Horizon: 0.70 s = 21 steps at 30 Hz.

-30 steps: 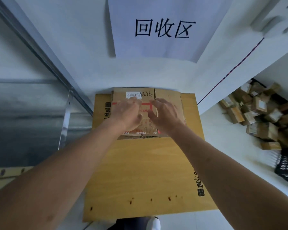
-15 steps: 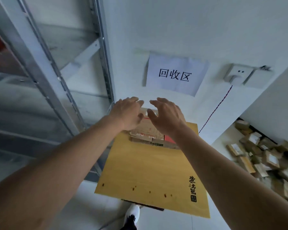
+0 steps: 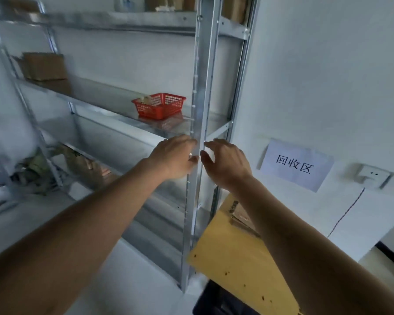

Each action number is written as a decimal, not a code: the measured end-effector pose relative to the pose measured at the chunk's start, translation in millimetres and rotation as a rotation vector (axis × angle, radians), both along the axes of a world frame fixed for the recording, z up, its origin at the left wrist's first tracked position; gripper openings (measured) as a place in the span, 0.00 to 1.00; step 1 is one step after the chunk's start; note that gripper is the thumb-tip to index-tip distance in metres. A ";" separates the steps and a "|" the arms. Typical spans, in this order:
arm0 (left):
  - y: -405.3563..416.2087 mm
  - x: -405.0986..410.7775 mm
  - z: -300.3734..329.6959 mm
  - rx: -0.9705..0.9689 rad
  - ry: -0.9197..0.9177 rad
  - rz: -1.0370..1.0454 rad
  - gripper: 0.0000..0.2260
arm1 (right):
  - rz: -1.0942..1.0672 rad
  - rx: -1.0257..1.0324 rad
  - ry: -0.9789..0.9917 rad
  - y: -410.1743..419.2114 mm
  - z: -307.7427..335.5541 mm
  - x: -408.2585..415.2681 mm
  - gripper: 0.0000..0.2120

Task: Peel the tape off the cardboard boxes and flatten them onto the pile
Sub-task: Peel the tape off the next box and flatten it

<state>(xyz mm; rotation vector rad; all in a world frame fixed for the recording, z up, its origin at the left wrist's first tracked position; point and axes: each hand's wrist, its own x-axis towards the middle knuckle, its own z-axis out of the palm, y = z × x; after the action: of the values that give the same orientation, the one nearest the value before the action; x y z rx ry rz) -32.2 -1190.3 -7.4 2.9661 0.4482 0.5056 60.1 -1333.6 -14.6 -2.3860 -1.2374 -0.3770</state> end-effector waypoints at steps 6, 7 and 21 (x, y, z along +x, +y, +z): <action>58.0 -93.0 41.0 0.017 -0.067 0.141 0.23 | 0.168 0.032 -0.085 65.8 42.9 -73.5 0.19; 70.6 -106.0 46.2 0.019 -0.071 0.162 0.22 | 0.196 0.038 -0.086 78.8 48.4 -83.7 0.20; 306.1 -253.9 74.3 0.090 0.041 0.310 0.26 | 0.311 0.022 -0.030 327.5 71.3 -197.5 0.23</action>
<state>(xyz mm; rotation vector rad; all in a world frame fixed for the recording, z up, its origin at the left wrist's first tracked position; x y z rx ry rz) -286.1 -884.3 66.9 3.0102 0.9211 0.5046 -137.5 -1006.1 56.7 -2.1290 -1.5788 -0.3274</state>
